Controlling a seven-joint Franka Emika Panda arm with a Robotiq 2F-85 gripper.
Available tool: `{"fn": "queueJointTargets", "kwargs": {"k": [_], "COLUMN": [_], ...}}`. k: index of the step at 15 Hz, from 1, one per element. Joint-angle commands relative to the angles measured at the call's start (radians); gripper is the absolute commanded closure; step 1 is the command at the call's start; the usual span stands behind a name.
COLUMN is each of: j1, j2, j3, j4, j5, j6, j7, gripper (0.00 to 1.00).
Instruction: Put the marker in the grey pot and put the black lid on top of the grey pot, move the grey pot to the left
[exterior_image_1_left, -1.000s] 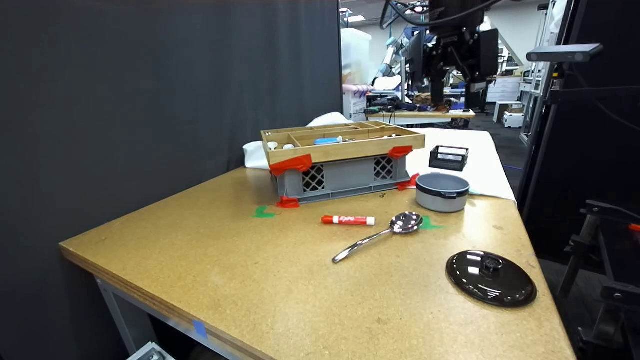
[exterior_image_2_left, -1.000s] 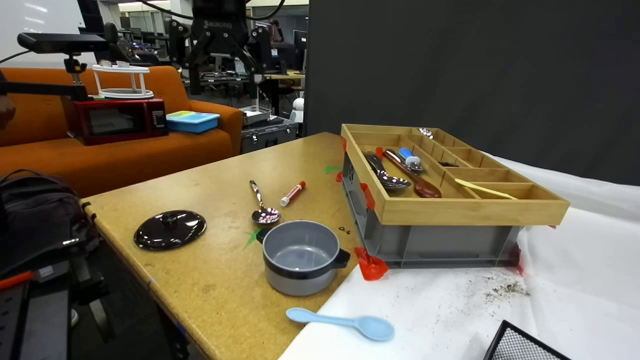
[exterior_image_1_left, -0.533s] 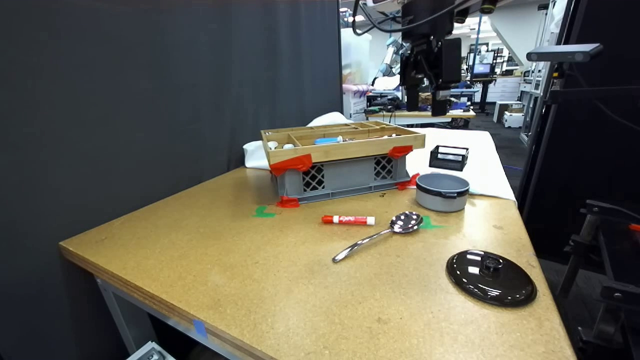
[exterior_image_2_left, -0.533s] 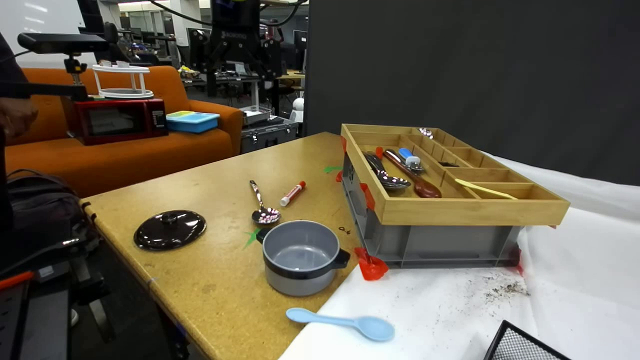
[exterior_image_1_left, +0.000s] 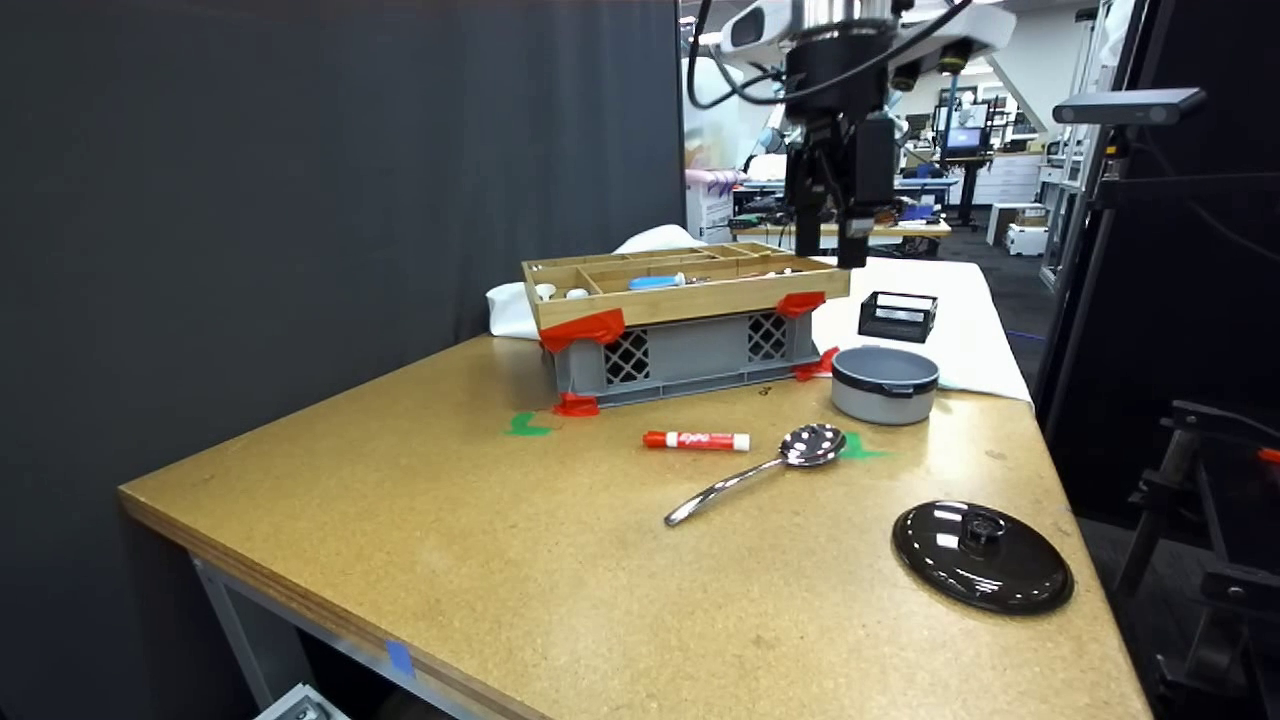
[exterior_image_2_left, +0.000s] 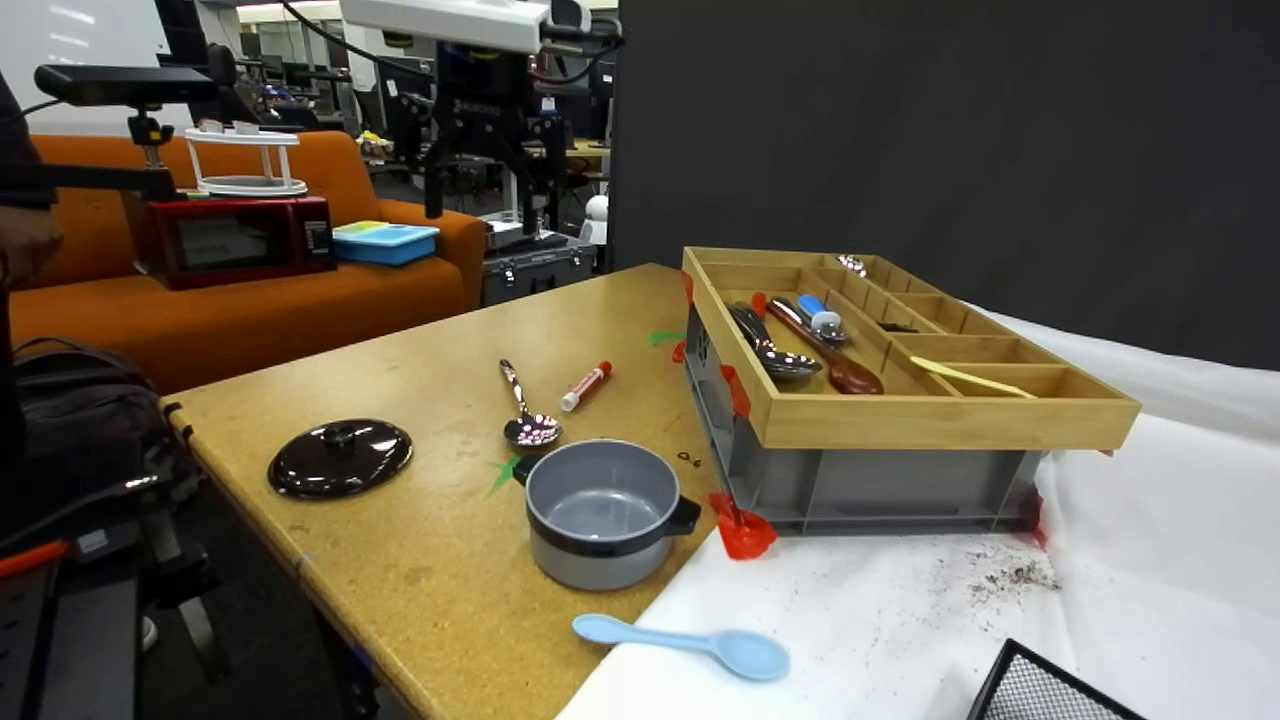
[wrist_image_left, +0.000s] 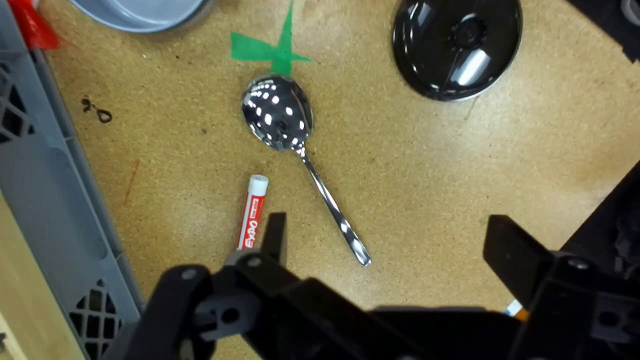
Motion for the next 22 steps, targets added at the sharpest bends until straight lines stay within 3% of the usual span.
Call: {"fn": "queueJointTargets", "kwargs": {"k": [1, 4, 9, 15, 22], "j1": [-0.025, -0.054, -0.002, 0.071, 0.076], "j2": [0.161, 0.300, 0.475, 0.567, 0.647], "j3": [0.035, 0.082, 0.042, -0.056, -0.076], "j4": [0.058, 0.110, 0.236, 0.331, 0.371], "j5": [0.111, 0.139, -0.037, -0.179, -0.205], "j6": [0.155, 0.299, 0.409, 0.396, 0.374], "j7": [-0.033, -0.023, 0.210, 0.500, 0.573], "gripper": [0.00, 0.00, 0.00, 0.00, 0.00]}}
